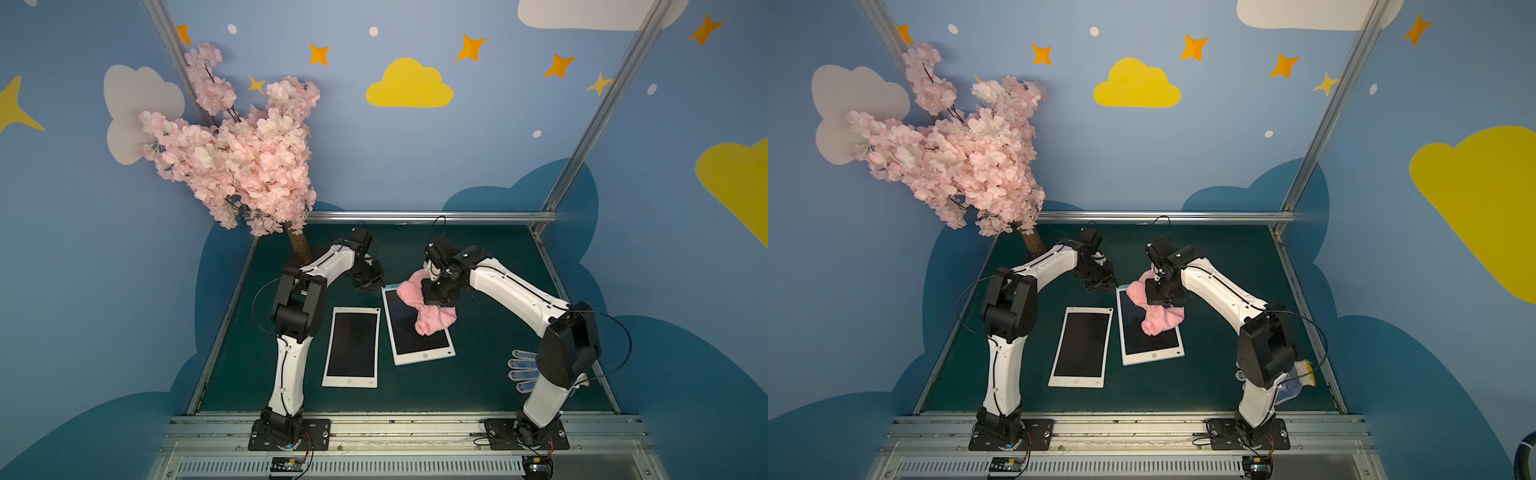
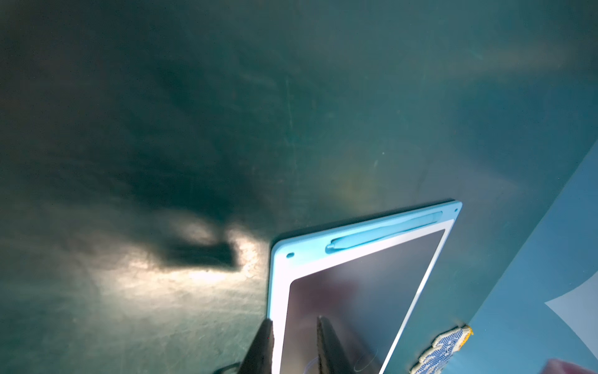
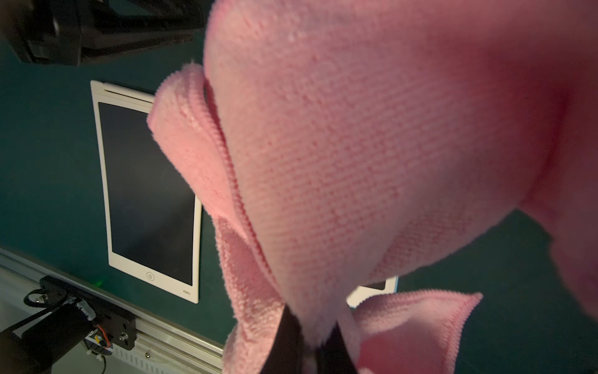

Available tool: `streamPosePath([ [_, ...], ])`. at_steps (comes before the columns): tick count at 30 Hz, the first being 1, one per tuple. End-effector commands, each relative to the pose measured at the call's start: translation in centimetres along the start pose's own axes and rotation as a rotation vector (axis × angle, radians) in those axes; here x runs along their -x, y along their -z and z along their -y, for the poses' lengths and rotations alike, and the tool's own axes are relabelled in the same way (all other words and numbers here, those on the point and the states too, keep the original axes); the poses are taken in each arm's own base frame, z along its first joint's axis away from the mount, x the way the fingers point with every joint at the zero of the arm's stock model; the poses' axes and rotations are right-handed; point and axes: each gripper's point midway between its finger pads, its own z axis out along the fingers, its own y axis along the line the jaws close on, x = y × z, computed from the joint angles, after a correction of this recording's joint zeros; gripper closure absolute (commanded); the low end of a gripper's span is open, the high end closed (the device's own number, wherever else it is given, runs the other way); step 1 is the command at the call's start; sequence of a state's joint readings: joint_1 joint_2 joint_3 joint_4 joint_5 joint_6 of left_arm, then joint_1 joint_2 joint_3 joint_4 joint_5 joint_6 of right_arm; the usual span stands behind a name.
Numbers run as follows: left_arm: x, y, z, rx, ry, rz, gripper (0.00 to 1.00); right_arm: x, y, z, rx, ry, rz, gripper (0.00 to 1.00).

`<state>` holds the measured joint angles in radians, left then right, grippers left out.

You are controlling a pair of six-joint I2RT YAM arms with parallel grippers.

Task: Wipe the drawing tablet
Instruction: Wipe the dirt from the drawing tablet.

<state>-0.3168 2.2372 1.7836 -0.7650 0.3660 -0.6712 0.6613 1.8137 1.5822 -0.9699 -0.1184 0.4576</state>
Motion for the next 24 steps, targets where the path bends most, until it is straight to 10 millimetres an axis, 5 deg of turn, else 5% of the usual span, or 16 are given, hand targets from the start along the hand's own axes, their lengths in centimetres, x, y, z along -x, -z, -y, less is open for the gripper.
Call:
streamPosePath([
  [1,-0.9,-0.7,-1.6,0.058,0.091,-0.075,0.75,0.4,-0.8,-0.9,0.025,-0.051,-0.038,1.00],
  [24,-1.8,1.1,-3.3,0.125,0.154,-0.044,0.86,5.6,-8.7,-5.5,0.069,-0.136,-0.121,1.00],
])
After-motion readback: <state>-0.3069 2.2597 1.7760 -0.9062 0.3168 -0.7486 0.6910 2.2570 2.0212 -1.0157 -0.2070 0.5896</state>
